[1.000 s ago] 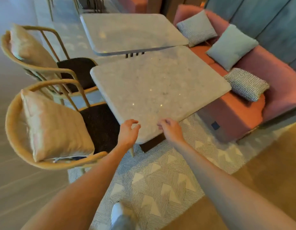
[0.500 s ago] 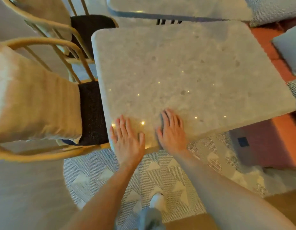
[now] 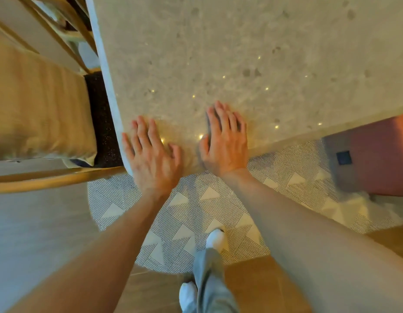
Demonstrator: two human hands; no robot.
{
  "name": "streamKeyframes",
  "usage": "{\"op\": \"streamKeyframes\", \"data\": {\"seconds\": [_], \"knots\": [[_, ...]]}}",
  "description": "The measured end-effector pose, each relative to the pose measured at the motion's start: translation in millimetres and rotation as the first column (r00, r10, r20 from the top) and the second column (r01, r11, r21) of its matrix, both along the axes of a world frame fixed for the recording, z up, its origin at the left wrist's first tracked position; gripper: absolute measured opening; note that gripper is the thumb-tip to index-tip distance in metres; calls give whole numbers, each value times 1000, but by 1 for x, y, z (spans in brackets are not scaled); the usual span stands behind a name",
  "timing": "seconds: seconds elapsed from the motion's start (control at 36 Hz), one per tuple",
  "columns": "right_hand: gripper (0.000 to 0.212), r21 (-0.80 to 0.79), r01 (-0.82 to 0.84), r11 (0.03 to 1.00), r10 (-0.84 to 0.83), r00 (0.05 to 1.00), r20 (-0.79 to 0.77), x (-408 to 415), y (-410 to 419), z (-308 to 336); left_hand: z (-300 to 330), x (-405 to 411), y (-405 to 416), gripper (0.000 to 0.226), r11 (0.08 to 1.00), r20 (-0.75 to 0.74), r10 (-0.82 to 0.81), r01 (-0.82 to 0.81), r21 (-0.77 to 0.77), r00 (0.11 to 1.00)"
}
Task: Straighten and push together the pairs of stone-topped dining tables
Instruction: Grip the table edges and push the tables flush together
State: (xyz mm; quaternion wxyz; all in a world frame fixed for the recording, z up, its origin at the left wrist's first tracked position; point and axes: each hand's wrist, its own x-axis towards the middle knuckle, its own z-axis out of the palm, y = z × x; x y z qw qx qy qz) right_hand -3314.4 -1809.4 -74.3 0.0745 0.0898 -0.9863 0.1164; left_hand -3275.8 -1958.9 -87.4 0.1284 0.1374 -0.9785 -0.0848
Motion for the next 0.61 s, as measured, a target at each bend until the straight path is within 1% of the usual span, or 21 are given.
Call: {"op": "streamKeyframes", "data": {"seconds": [0.11, 0.22, 0.39, 0.5, 0.61], "knots": [[64, 26, 24, 999, -23, 999, -50, 5, -3, -6, -3, 4, 0, 64, 1000, -26, 3, -4, -12, 1000], [67, 66, 32, 997, -29, 999, -46, 3, -2, -7, -3, 0, 0, 65, 1000, -7, 12, -11, 16, 1000], [66, 119, 24, 993, -19, 999, -47, 1, -1, -11, -9, -2, -3, 66, 999, 4, -11, 11, 30, 1000], [65, 117, 24, 993, -16, 998, -67, 0, -1, -13, -6, -3, -4, 67, 999, 13, -18, 17, 48, 1000], [62, 70, 33, 997, -25, 993, -113, 2, -1, -17, -4, -2, -4, 64, 998, 30, -33, 31, 59, 999]]}}
